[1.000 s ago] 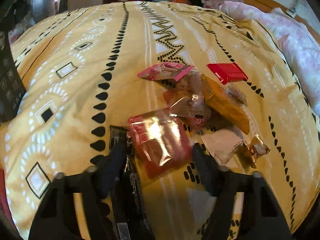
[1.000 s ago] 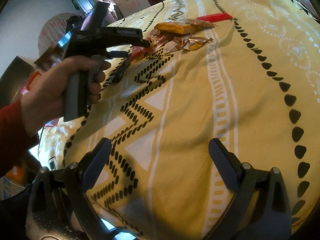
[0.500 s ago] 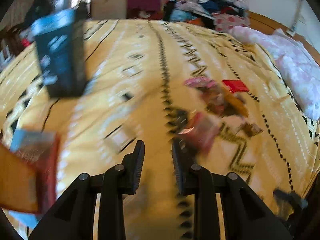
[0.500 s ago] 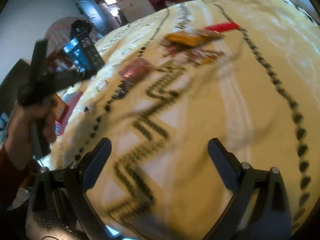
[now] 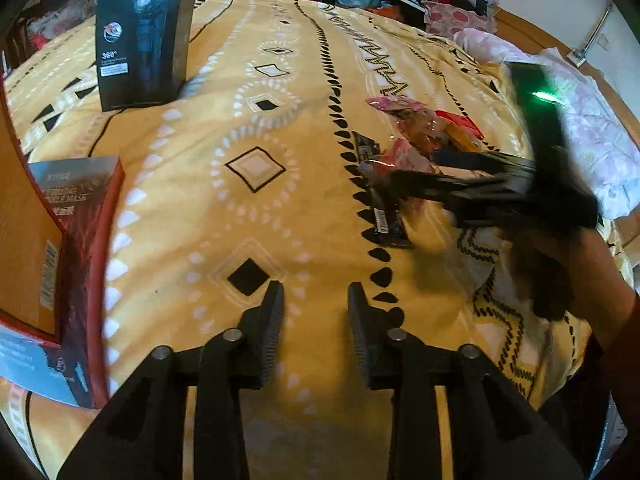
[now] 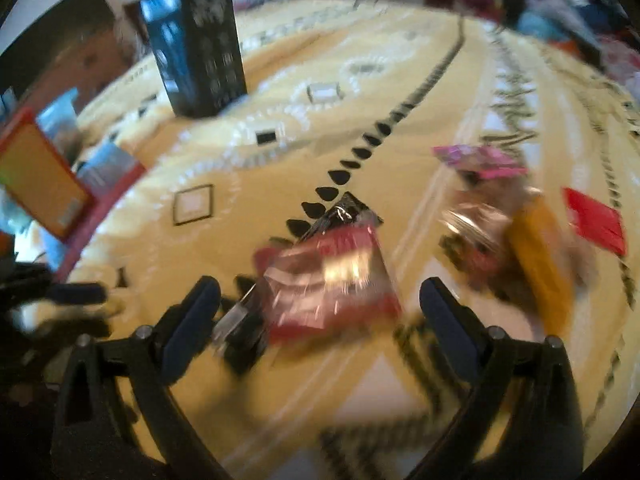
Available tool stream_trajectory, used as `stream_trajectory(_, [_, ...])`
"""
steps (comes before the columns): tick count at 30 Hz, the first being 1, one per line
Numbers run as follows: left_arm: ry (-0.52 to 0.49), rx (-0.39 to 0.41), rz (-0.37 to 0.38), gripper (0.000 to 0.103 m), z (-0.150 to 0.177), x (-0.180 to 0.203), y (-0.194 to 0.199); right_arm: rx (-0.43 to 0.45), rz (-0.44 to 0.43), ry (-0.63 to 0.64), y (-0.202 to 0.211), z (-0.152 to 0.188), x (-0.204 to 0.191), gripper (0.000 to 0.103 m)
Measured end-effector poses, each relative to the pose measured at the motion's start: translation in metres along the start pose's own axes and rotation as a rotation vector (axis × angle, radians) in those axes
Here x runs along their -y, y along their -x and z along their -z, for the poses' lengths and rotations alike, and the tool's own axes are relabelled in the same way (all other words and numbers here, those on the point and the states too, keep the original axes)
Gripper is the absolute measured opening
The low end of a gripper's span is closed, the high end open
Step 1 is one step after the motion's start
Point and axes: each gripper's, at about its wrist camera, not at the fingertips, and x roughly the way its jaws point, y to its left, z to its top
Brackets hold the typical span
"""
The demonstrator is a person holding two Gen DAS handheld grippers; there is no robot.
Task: Organize snacks
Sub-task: 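Grasp the red-labeled clear cake packet with the right gripper while the left grasps the black bar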
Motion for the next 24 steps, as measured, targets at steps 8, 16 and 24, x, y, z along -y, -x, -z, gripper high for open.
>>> stream_trajectory(8, [-0.024,0.027,0.04,0.04,-0.028,0.016,-0.024,0.054,0.008,-0.182,0.037,0.044,0.017,0.064])
stream_trajectory(16, [-0.084,0.035,0.094,0.046,-0.068,0.058,-0.083,0.123,0.027,-0.411,0.094,0.134,0.02,0.064])
stream_trajectory(24, [-0.145,0.034,-0.031,0.031,-0.075,0.069,-0.112,0.126,0.004,-0.447,0.087,0.139,0.025,0.064])
